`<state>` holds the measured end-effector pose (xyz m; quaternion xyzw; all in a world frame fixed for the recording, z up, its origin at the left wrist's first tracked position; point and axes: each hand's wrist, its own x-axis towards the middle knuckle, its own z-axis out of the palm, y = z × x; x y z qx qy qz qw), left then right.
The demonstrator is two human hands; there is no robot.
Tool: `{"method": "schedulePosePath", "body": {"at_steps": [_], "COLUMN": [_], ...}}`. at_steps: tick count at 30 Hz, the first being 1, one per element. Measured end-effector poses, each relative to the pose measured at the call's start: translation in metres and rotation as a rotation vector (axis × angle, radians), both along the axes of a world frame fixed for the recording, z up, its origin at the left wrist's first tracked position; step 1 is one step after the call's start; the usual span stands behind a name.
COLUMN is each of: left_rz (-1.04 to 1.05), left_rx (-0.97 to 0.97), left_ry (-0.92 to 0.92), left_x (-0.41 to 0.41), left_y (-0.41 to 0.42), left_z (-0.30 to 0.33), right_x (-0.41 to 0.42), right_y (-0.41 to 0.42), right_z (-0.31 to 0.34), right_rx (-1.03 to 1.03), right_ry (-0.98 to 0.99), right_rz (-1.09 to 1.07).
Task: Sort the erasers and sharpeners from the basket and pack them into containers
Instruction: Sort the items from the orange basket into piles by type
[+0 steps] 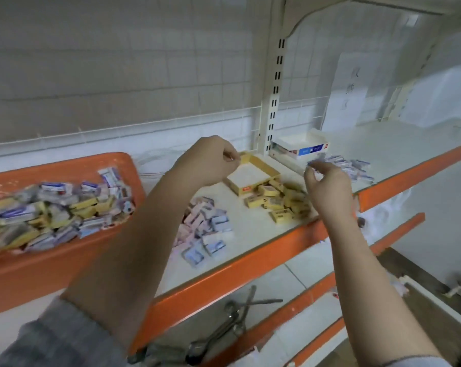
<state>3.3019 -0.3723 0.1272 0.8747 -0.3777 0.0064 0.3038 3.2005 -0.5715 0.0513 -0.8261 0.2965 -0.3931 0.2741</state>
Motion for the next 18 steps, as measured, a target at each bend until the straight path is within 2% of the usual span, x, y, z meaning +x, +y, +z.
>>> {"method": "schedulePosePath", "body": {"at_steps": [6, 12, 15, 18], "left_rz": [0.138, 0.302, 0.435, 0.545], "left_rx": [-0.023, -0.016, -0.028, -0.011], "left_ry": [0.013, -0.085, -0.050, -0.050], "left_x": [0.001, -0.008, -0.012, -0.015], "left_y": [0.136, 0.227, 0.256, 0.271], "left_z": [0.007, 0.003, -0.006, -0.016], "right_x": [0.048, 0.094, 0.122, 0.151], "right_y": [0.127, 0.206, 0.235, 0.259], "right_z": [0.018, 0.049, 0.068, 0.073], "right_rx": [-0.014, -0.162, -0.313, -0.604], "right_ry": [-0.012, 0.038, 0.194, 0.554], "right_rz": [0.227, 0.544, 0.772, 0.916]}}
